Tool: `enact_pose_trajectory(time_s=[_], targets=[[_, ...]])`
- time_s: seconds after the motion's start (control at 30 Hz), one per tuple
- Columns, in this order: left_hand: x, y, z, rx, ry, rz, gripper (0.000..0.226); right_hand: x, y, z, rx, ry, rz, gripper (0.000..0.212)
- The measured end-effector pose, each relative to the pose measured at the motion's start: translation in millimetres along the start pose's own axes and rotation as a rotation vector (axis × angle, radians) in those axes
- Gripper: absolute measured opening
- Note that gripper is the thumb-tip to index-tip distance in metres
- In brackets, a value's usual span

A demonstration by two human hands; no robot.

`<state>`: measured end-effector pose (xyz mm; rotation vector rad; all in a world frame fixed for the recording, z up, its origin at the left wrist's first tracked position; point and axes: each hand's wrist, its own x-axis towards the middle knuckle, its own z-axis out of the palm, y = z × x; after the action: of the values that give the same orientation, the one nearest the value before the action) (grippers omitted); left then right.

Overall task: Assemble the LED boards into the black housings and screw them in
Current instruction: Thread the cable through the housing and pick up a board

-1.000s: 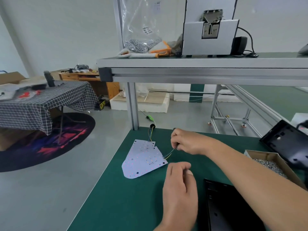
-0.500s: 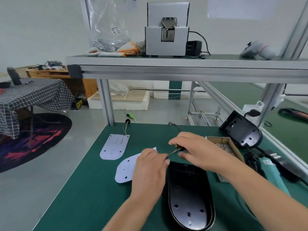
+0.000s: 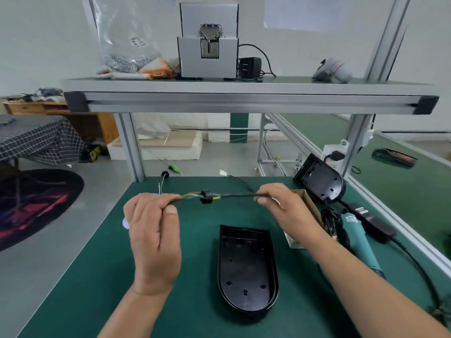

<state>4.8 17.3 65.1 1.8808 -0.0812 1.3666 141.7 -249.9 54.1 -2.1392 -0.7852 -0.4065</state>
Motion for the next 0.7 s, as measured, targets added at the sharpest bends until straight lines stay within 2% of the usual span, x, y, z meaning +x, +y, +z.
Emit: enact_pose_trajectory(time_s=[0.07,0.17,0.27,0.33,0.4,0.47,0.57,0.7], targets=[[2.1,0.0,0.1,0.050,-0.078,-0.006,0.022,-6.7,-6.8,2.4,0.153,0.066,0.054,0.015],[0.7,-2.2,0.9,0.080,-0.252,-0.026,0.015,-9.1,-20.6,3.3,0.120,0.104,0.065,0.034],[-2.6,-1.6,1.5,0.065,-0.340,-0.002,0.012,-9.5,-32.5,3.4,-0.110,-0.036,0.033,0.035],[-2.9,-0.3,3.3,0.091,-0.365,0.083,0.015,-9.6,-41.8,5.4,-0.292,-0.163,-0.031,0.032],[-2.3,2.2,6.2,0.119,-0.374,0.170,0.018,-7.9,-53.6,8.0,-0.402,-0.259,-0.108,0.035],[-2.2,4.8,8.8,0.109,-0.347,0.181,0.019,-6.6,-69.2,11.0,-0.450,-0.311,-0.171,0.038],[-3.4,7.8,9.1,-0.008,-0.321,0.059,0.022,-6.6,-90.8,15.9,-0.444,-0.329,-0.243,0.040],[-3.9,9.7,5.9,-0.089,-0.288,-0.131,0.013,-11.6,-103.6,19.2,-0.450,-0.321,-0.241,0.036]])
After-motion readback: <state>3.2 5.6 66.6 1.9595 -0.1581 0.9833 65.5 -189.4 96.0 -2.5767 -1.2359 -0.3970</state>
